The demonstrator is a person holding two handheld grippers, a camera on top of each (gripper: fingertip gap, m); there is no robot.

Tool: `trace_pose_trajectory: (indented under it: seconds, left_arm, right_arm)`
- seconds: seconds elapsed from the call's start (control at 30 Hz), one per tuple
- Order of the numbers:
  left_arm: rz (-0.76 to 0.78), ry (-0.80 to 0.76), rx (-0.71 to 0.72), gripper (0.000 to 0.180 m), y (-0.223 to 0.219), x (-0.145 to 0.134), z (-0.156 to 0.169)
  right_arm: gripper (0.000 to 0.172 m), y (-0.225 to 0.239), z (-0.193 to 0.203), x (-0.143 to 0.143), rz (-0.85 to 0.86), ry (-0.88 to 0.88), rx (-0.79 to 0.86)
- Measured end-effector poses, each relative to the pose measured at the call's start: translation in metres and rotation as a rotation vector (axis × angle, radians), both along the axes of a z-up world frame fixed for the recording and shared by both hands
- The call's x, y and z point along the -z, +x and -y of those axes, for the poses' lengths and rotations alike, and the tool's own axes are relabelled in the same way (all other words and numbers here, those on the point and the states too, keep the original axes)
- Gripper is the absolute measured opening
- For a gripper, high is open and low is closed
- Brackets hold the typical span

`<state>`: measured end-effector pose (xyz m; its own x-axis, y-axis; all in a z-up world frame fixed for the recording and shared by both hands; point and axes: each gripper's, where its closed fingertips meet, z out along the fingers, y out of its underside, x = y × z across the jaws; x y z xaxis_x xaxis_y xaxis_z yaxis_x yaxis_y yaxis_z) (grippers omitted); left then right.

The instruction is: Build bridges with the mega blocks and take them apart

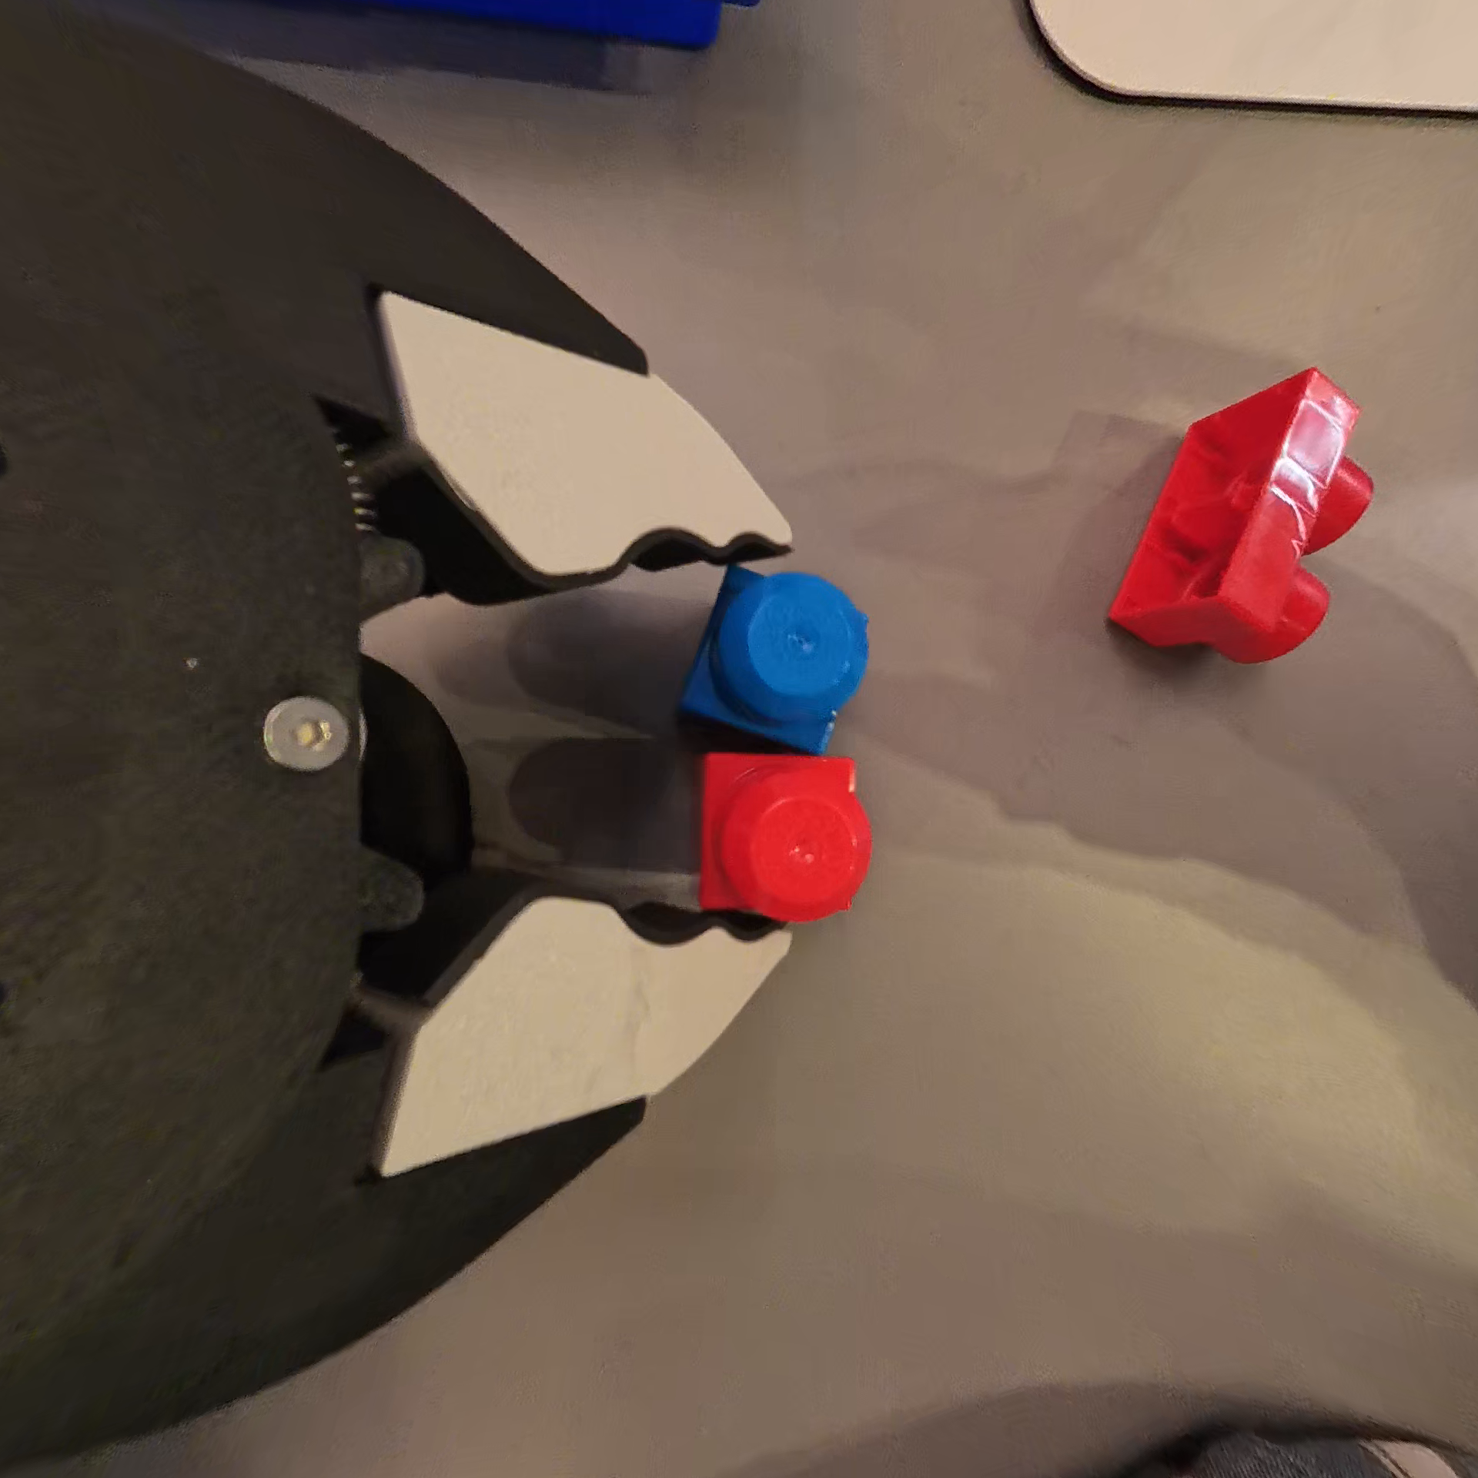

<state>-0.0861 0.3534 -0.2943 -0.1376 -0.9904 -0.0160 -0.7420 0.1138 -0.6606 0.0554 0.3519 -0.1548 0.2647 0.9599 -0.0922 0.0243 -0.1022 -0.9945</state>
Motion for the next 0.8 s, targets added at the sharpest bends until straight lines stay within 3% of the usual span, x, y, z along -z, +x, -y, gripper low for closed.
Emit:
trace_pose_trajectory:
  seconds: [0.07, 0.3, 0.53, 0.67, 0.77, 0.8]
  left_arm:
    - [0.013, -0.012, -0.014, 0.074, 0.001, -0.002, -0.001]
    - [0.001, -0.008, 0.005, 0.074, 0.005, 0.002, 0.004]
    - [-0.023, -0.02, 0.054, 0.074, 0.012, 0.005, 0.01]
    - [-0.001, -0.001, 0.037, 0.074, 0.018, 0.003, 0.007]
    - [0.029, 0.025, -0.029, 0.074, 0.021, -0.006, -0.003]
    - [0.035, 0.031, -0.042, 0.074, 0.022, -0.009, -0.005]
  right_arm:
    - [0.033, 0.0, -0.001, 0.002, 0.006, -0.005, 0.001]
    - [0.034, -0.002, -0.003, 0.007, 0.034, -0.016, 0.0]
    - [0.046, 0.002, -0.015, 0.029, 0.213, -0.072, 0.047]
    - [0.062, 0.007, -0.023, 0.054, 0.407, -0.094, 0.111]
    - [0.089, 0.004, -0.028, 0.082, 0.542, -0.151, 0.163]
    - [0.09, 0.004, -0.029, 0.095, 0.598, -0.179, 0.181]
